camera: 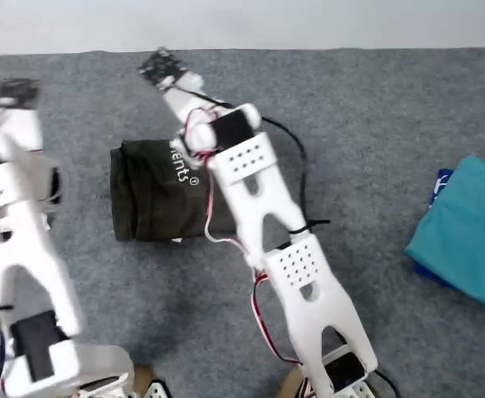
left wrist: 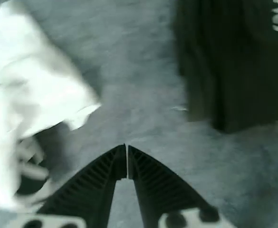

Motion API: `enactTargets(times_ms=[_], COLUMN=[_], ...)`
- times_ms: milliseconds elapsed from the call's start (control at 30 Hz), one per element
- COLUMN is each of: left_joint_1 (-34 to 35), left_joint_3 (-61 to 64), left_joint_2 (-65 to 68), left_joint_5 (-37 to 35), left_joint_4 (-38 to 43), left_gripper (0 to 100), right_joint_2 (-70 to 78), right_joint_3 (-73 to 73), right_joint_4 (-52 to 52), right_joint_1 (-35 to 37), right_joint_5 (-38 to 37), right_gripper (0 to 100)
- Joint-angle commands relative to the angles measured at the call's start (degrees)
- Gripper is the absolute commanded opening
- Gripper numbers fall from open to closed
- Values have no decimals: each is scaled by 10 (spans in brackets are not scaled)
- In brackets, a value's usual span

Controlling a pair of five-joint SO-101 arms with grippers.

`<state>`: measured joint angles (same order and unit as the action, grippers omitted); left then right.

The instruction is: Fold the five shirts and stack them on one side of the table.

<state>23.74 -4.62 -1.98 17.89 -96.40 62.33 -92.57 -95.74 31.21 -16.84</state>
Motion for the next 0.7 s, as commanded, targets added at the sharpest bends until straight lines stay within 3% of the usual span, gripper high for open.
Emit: enactTargets(times_ms=[0, 233, 400, 667], left_joint_1=[-91, -222, -224, -207], left_joint_3=[-4, -4, -6, -124], left_joint_2=[15, 120, 222, 250], left_joint_5=[-5, -4, -4, -2], left_joint_4=[1, 44, 89, 46], left_gripper=[19, 19, 65, 87], right_joint_2=[-40, -45, -45, -38], right_joint_3=[-31, -28, -27, -27], right_joint_4=[-51, -73, -73, -73], right_joint_1=[-46, -146, -174, -183], right_joint_5=[6, 10, 10, 10], right_gripper=[28, 9, 9, 9])
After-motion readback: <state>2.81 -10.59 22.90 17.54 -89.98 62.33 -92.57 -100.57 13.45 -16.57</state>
